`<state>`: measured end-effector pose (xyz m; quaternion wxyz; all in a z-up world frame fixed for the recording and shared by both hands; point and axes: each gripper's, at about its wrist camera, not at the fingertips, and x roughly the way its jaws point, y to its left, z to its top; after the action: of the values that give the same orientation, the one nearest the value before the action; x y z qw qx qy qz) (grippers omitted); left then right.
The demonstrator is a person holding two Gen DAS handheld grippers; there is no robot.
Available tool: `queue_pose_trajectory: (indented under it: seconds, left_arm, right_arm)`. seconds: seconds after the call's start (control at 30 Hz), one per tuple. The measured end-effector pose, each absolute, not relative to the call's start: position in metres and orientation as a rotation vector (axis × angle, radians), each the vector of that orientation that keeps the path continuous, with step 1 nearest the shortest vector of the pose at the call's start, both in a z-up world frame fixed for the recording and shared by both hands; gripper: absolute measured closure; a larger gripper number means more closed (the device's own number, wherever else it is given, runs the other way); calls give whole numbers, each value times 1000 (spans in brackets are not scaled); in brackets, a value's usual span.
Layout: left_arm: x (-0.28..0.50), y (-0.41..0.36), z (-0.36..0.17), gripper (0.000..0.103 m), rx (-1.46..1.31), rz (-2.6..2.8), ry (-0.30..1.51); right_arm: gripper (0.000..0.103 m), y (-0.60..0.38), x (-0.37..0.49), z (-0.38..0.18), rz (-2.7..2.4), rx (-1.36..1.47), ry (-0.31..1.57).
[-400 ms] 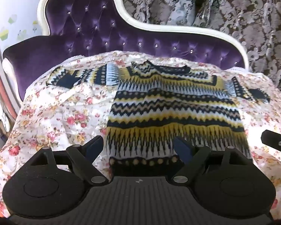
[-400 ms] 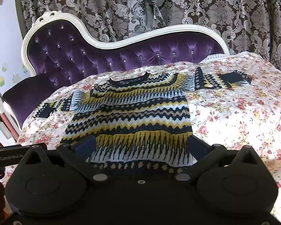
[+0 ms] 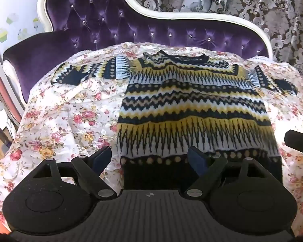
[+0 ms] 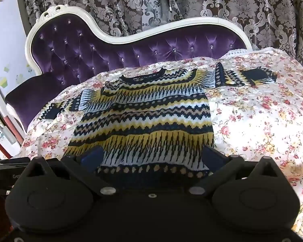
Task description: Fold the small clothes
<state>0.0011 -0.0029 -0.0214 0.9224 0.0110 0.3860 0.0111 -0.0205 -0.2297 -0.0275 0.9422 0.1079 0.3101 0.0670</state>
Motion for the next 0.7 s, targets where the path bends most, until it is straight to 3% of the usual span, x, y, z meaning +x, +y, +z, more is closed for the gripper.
queue_pose_trajectory:
  seconds: [0.7]
  left_arm:
    - [7, -7, -31, 21, 2, 1, 883]
  right_arm:
    - [0, -225, -19, -43, 143, 242, 734]
